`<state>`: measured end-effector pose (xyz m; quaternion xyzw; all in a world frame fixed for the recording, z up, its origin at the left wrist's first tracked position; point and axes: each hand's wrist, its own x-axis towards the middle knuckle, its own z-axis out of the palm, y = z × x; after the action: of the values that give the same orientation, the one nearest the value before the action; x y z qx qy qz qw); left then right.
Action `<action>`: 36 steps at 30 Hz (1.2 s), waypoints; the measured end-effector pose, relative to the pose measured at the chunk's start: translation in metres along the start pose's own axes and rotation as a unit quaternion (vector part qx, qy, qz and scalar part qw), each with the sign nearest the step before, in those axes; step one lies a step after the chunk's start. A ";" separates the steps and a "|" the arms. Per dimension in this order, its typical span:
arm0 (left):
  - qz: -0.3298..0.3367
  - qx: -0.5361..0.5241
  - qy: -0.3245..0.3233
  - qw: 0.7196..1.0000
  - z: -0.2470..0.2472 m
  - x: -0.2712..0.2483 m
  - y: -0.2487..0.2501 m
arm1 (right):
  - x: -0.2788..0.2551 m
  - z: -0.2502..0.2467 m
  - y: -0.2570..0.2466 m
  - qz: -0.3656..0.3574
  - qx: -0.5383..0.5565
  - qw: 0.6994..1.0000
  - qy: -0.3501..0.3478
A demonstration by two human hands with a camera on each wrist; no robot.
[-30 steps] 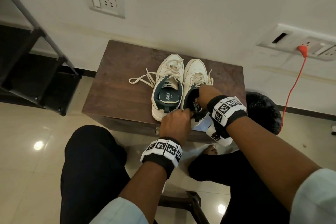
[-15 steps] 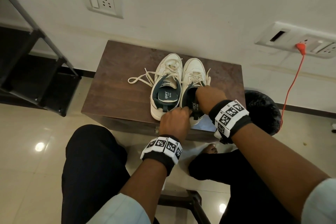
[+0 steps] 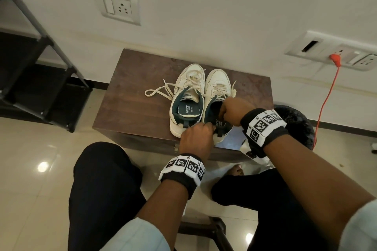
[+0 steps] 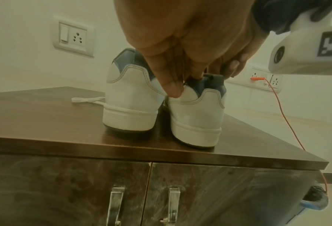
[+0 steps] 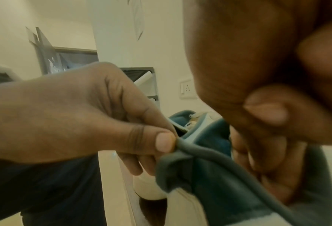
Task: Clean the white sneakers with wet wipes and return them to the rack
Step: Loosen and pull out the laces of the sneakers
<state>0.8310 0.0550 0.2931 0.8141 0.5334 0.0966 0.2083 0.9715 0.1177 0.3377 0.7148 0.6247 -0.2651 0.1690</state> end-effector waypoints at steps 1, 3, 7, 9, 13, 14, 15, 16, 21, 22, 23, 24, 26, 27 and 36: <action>-0.003 0.000 -0.001 1.000 0.000 0.000 0.000 | -0.002 0.001 -0.002 0.006 0.008 1.000 -0.006; -0.006 -0.002 -0.006 1.000 0.001 0.001 0.000 | -0.005 0.009 -0.005 0.020 0.042 0.998 -0.050; -0.005 -0.005 -0.008 1.000 -0.001 0.000 0.002 | -0.010 0.010 -0.005 0.076 0.154 0.979 -0.112; -0.007 -0.006 -0.009 1.000 -0.001 0.001 0.002 | -0.006 0.009 -0.006 0.075 0.159 0.979 -0.101; -0.006 -0.006 -0.015 1.000 -0.001 0.001 -0.001 | -0.008 0.022 -0.018 0.044 0.104 0.992 0.061; -0.004 -0.006 -0.018 1.000 -0.001 -0.001 -0.004 | -0.012 0.025 -0.022 0.045 0.117 0.985 0.121; -0.006 -0.015 -0.019 1.000 -0.002 -0.003 -0.007 | -0.016 0.027 -0.027 0.049 0.136 0.974 0.175; -0.009 -0.029 -0.017 0.999 -0.003 -0.006 -0.010 | -0.019 0.029 -0.032 0.049 0.151 0.963 0.218; -0.052 -0.045 0.038 0.997 -0.025 -0.019 -0.028 | -0.026 0.033 -0.054 -0.050 0.166 0.950 0.261; -0.071 -0.046 0.056 0.995 -0.031 -0.021 -0.031 | -0.026 0.033 -0.055 -0.075 0.161 0.952 0.249; -0.090 -0.050 0.078 0.992 -0.036 -0.023 -0.035 | -0.027 0.033 -0.057 -0.095 0.153 0.955 0.237; -0.109 -0.056 0.098 0.988 -0.040 -0.023 -0.039 | -0.028 0.031 -0.058 -0.112 0.141 0.957 0.227; -0.149 -0.080 0.113 0.979 -0.046 -0.020 -0.047 | -0.028 0.030 -0.058 -0.137 0.124 0.960 0.211; -0.167 -0.095 0.113 0.975 -0.047 -0.017 -0.051 | -0.028 0.030 -0.058 -0.145 0.119 0.961 0.205; -0.166 -0.132 0.098 0.972 -0.037 -0.008 -0.062 | -0.026 0.031 -0.056 -0.172 0.097 0.964 0.179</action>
<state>0.7621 0.0778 0.2988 0.6661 0.6612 0.2099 0.2740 0.9089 0.0886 0.3335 0.6453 0.7296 -0.2171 -0.0642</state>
